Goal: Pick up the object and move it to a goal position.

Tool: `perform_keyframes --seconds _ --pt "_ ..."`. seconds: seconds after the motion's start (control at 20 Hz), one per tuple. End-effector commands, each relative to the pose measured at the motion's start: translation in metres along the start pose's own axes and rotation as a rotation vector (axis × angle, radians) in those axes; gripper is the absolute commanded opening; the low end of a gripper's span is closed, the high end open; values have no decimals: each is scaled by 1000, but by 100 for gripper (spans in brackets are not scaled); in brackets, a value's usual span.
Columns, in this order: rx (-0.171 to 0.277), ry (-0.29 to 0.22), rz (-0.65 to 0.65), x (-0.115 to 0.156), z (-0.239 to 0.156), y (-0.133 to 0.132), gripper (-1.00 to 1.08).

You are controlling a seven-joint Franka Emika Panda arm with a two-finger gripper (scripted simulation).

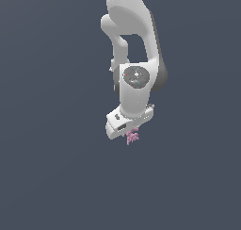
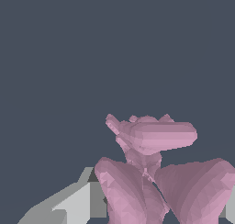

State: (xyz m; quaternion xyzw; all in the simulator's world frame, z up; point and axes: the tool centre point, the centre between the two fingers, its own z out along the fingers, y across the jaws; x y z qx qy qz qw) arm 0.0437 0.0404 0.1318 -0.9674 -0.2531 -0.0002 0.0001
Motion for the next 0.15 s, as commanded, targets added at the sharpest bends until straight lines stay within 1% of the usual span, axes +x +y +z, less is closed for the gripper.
perform_keyframes --seconds 0.0,0.1 --pt "0 0 0 2 -1 2 -100" --pt "0 0 0 3 -2 2 -100"
